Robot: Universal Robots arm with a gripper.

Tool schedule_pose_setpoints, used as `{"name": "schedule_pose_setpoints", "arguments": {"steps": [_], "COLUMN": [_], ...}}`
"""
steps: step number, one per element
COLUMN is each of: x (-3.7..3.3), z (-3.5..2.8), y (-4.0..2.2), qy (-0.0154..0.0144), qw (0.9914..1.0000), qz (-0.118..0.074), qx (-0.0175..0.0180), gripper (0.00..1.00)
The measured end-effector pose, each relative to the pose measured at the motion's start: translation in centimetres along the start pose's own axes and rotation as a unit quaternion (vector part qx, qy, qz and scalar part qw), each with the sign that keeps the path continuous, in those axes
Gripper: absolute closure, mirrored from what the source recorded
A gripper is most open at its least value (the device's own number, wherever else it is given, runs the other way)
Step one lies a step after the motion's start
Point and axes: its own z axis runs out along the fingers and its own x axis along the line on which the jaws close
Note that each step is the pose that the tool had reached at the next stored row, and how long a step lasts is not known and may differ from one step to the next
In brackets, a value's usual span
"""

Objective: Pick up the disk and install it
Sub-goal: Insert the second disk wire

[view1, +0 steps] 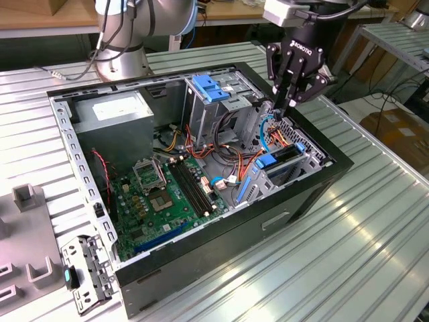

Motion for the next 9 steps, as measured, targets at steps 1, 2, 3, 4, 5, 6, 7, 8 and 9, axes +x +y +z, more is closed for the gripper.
{"name": "schedule_pose_setpoints", "arguments": {"steps": [1,2,3,4,5,6,7,8,9], "x": [-0.25,-0.38,-0.46,-0.55,-0.63,-0.76,-0.87,-1.04,-1.23], "z": [0.15,0.24,0.30,0.36,0.41,0.51,0.57,0.65,0.75], "y": [-0.01,-0.01,-0.01,-0.02,-0.02,-0.02,-0.02,-0.03,-0.04], "qy": [0.0048,0.0091,0.0129,0.0182,0.0237,0.0311,0.0357,0.0388,0.0409], "qw": [0.99999,0.99996,0.99992,0.99983,0.99972,0.99952,0.99936,0.99925,0.99916], "qz": [0.000,0.000,0.000,0.000,0.000,0.001,0.001,0.001,0.001], "qx": [0.0001,0.0002,0.0003,0.0005,0.0006,0.0007,0.0009,0.0009,0.0010], "gripper": [0.69,0.69,0.69,0.69,0.69,0.69,0.69,0.69,0.69]}}
